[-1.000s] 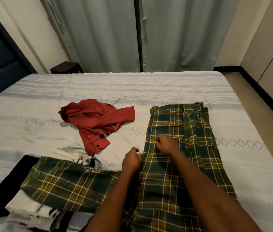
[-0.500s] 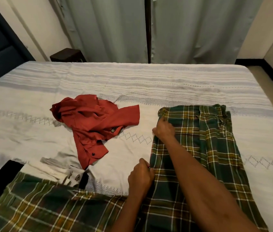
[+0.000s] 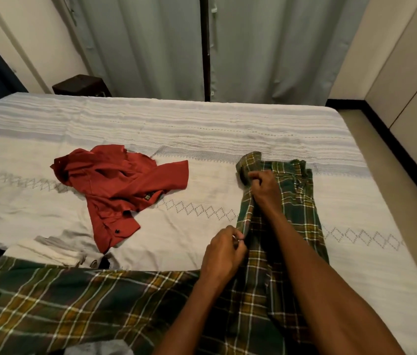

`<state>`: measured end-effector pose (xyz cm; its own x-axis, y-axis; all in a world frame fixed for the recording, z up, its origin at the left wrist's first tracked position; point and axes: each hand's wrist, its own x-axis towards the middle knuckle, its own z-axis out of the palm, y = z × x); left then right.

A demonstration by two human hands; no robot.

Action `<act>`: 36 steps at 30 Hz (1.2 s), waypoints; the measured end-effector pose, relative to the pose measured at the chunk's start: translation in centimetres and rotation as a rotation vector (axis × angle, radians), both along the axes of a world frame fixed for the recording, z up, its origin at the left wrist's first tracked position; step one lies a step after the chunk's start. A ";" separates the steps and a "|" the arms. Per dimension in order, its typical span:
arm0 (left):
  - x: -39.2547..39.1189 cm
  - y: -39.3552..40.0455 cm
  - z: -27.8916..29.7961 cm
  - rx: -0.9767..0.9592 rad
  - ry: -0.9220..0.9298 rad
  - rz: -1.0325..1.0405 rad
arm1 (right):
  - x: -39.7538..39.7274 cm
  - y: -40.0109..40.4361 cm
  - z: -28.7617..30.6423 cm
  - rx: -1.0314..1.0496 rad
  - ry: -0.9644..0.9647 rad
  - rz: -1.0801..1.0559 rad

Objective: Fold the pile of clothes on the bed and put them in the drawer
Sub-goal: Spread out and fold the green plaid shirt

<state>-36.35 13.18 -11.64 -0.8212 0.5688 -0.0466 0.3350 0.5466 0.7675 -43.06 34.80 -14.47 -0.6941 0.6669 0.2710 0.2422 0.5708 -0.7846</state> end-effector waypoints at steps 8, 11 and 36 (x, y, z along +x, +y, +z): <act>-1.0 0.3 -2.1 -0.324 -0.207 -0.394 | 4.7 1.5 -1.1 0.021 -0.730 -0.053; -0.8 -0.8 -2.6 -0.366 -0.209 -0.398 | 5.8 0.4 -0.8 0.105 -0.731 0.030; 10.9 -19.1 -2.9 0.524 -0.536 1.283 | 11.3 -24.7 2.6 0.028 -0.655 0.888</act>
